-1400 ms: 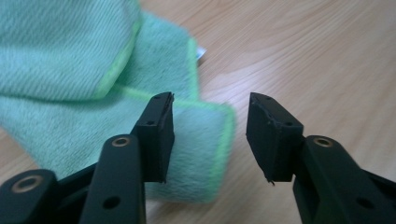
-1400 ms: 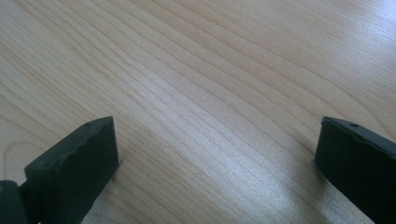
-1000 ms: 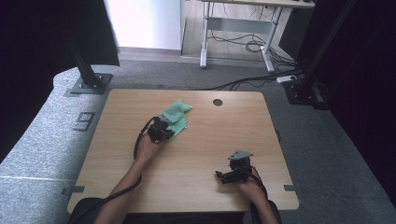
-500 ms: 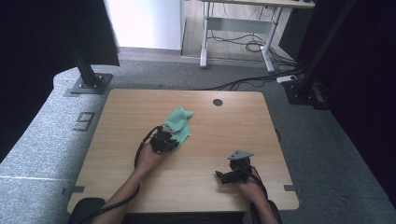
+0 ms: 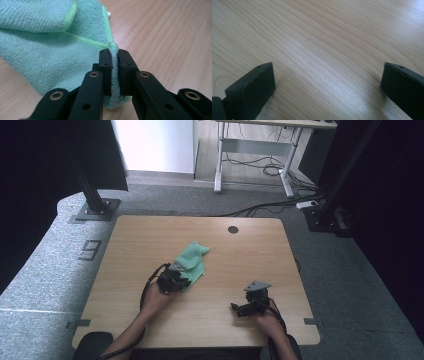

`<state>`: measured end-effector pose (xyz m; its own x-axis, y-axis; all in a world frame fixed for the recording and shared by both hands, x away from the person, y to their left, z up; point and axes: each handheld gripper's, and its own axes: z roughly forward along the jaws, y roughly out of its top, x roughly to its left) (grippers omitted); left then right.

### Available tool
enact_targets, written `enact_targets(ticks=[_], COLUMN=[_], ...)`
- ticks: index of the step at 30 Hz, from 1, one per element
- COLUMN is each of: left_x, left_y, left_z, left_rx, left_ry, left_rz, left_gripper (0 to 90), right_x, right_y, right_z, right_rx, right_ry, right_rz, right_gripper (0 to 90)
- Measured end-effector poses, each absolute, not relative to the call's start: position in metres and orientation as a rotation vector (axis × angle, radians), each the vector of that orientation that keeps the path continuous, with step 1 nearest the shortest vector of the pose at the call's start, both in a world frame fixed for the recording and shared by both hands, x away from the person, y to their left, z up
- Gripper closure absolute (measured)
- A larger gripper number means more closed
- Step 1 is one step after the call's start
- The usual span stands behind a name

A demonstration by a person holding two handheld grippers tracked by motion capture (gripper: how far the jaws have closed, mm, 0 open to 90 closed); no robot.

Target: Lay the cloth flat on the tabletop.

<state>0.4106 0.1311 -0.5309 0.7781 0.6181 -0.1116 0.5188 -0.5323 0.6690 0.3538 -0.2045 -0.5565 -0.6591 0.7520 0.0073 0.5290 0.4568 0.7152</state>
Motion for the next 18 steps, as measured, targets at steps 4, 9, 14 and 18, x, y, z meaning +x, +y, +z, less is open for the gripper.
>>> enact_targets(ticks=[4,9,14,18], left_x=[0.400,0.386,0.373,0.371], left_y=[0.130,0.126,0.123,0.123], left_z=[-0.530,-0.527,-0.529,-0.532], left_rx=[2.257,2.261,2.283,2.276], left_ry=[0.819,0.789,0.766,0.766], left_rz=[0.168,0.139,0.121,0.101], left_gripper=[81.6,80.8,80.7,78.9], right_x=[0.354,0.354,0.354,0.354], right_y=[-0.205,-0.205,-0.205,-0.205], right_z=[-0.557,-0.557,-0.557,-0.557], right_rx=[1.092,1.092,1.090,1.092], right_ry=[2.401,2.401,2.401,2.400], right_rz=[1.015,1.015,1.015,1.015], right_gripper=[0.0,0.0,0.0,0.0])
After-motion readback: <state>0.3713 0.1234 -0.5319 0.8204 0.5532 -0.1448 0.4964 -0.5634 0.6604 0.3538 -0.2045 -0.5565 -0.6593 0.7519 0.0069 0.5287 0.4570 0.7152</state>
